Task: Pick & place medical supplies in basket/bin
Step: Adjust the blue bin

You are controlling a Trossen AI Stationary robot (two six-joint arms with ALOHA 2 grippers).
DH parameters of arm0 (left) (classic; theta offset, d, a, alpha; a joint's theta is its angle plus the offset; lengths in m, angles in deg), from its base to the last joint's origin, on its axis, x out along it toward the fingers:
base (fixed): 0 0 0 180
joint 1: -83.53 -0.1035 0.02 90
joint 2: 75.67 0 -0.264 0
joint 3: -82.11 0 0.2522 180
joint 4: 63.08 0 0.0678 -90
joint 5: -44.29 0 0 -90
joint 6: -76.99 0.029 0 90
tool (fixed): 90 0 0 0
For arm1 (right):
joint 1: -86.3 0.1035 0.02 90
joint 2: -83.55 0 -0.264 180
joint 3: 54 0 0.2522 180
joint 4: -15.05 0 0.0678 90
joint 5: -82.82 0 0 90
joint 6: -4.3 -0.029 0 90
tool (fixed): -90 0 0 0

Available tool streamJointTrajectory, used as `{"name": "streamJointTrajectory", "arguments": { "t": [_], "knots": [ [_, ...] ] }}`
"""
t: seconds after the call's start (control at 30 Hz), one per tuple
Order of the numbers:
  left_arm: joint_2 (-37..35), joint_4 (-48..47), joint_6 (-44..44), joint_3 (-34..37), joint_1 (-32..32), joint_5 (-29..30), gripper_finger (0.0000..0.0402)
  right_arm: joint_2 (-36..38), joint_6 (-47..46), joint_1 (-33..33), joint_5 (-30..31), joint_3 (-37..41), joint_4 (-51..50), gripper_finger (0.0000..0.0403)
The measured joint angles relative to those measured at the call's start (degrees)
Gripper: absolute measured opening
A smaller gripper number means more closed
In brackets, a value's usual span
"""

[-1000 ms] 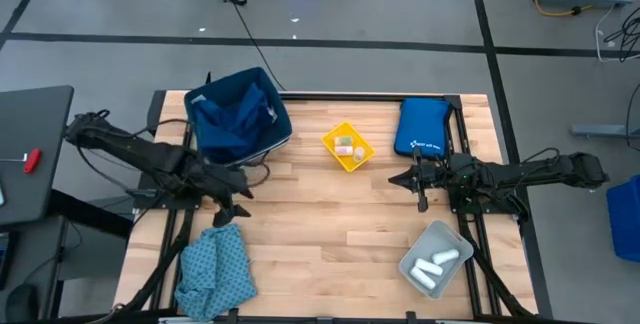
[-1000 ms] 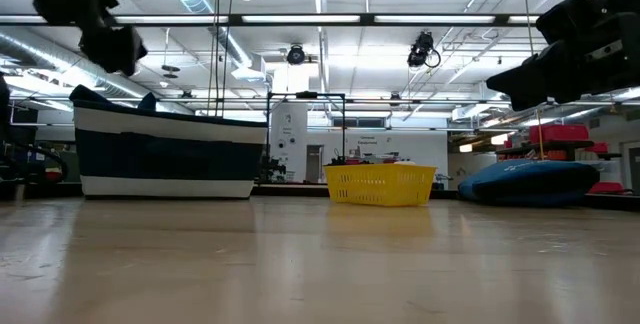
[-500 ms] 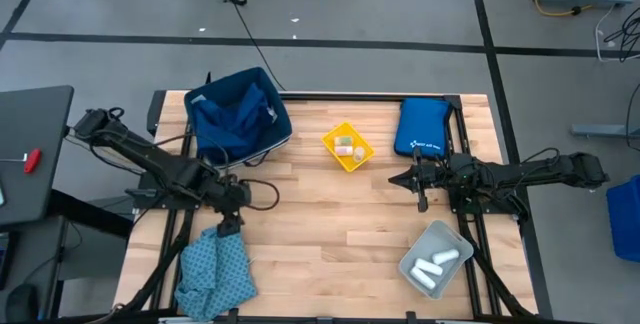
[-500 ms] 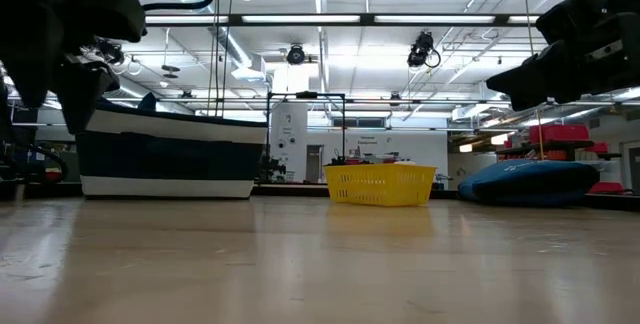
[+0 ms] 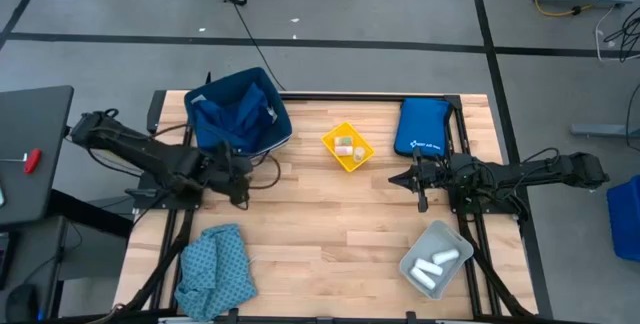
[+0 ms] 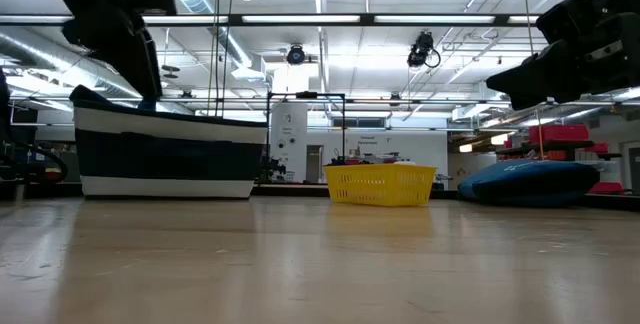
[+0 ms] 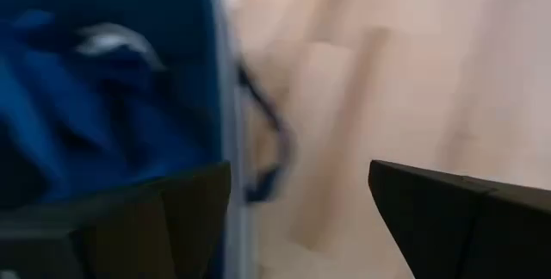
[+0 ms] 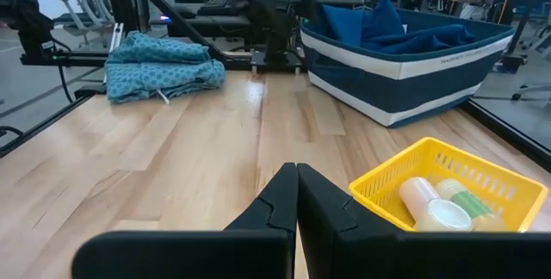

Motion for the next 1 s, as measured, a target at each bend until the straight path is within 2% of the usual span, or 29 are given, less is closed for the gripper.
{"name": "streamJointTrajectory", "arguments": {
  "t": [0.1, 0.17, 0.4, 0.5, 0.57, 0.63, 0.8, 0.87, 1.0],
  "knots": [
    [1.8, -0.3, 3.4, 0.1, -3.8, 3.6, 0.0283, 0.0, 0.2, 0.0, 0.2, 0.0, 0.2, 0.0009],
    [2.9, 0.0, 6.0, 0.1, -6.6, 3.8, 0.0284, 0.0, 0.3, 0.0, 0.4, 0.0, 0.3, 0.0009],
    [7.2, 5.0, 14.1, 1.9, -15.3, -2.4, 0.0278, 0.0, 0.8, 0.0, 0.4, 0.0, 0.3, 0.0009],
    [9.0, 7.7, 16.8, 2.4, -17.7, -5.4, 0.0261, 0.0, 1.1, 0.0, 0.5, 0.0, 0.3, 0.0009],
    [9.8, 9.9, 18.1, 2.4, -18.5, -6.7, 0.0235, 0.0, 1.1, 0.0, 0.5, 0.0, 0.3, 0.0009],
    [10.4, 12.7, 19.7, 2.4, -18.3, -7.7, 0.0192, 0.0, 1.1, 0.0, 0.5, 0.0, 0.3, 0.0009],
    [11.3, 20.5, 24.7, 2.3, -15.1, -11.1, 0.0031, 0.0, 1.1, 0.0, 0.5, 0.0, 0.3, 0.0009],
    [11.6, 23.2, 26.2, 2.3, -12.9, -12.3, 0.0014, 0.0, 1.1, 0.0, 0.5, 0.0, 0.3, 0.0009],
    [12.6, 27.5, 30.0, 1.2, -7.8, -13.5, 0.0008, 0.0, 1.1, 0.0, 0.5, 0.0, 0.3, 0.0009]
  ]
}}
